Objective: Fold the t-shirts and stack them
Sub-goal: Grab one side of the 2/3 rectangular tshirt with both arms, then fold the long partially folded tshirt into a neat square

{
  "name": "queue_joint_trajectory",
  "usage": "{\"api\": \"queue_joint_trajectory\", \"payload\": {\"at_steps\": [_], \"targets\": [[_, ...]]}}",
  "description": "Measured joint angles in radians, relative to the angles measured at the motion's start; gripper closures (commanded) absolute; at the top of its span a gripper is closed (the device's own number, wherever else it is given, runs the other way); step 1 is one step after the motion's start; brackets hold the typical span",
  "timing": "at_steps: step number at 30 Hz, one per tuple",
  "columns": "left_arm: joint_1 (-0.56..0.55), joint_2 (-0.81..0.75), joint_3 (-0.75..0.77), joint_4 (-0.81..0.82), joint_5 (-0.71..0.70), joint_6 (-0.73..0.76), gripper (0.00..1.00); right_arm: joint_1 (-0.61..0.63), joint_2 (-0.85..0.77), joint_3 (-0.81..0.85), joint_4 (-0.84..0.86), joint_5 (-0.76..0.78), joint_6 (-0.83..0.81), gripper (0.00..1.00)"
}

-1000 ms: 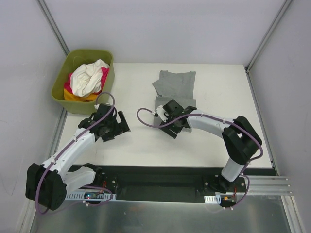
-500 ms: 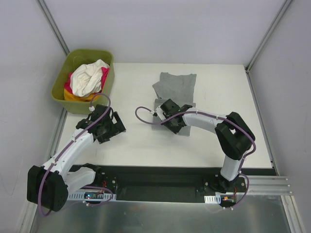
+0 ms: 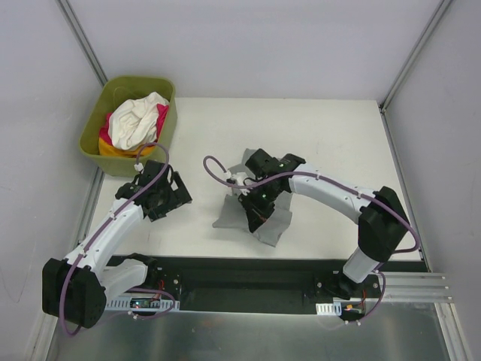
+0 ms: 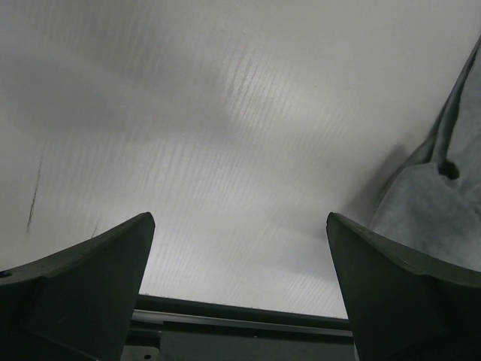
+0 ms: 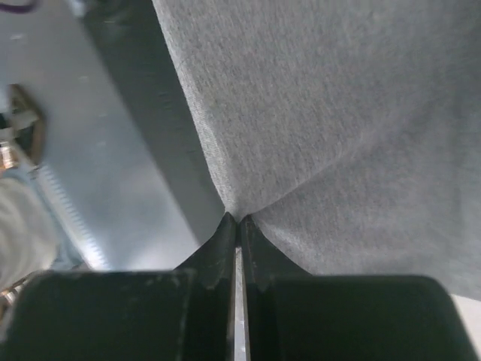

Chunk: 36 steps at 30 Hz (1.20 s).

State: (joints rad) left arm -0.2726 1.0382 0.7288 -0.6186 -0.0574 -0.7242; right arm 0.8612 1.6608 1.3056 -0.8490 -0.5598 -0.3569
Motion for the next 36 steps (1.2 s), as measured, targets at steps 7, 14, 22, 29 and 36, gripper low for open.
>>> {"api": "queue_joint_trajectory", "payload": {"at_steps": [7, 14, 22, 29, 36], "targets": [[0.006, 0.000, 0.000, -0.001, -0.001, 0.003, 0.01, -0.035, 0.018, 0.145, -0.135, -0.152, 0.037, 0.99], [0.013, 0.007, 0.016, -0.005, -0.005, 0.006, 0.01, -0.179, 0.084, 0.278, -0.200, -0.106, 0.033, 0.99], [0.013, 0.081, 0.068, -0.007, -0.008, 0.014, 0.01, -0.332, 0.198, 0.469, -0.254, -0.038, -0.032, 0.99], [0.013, 0.169, 0.116, -0.002, -0.004, 0.035, 0.01, -0.428, 0.344, 0.643, -0.290, -0.010, -0.110, 0.99], [0.013, 0.259, 0.144, 0.019, 0.020, 0.039, 0.01, -0.546, 0.518, 0.726, -0.249, 0.067, -0.154, 0.99]]}}
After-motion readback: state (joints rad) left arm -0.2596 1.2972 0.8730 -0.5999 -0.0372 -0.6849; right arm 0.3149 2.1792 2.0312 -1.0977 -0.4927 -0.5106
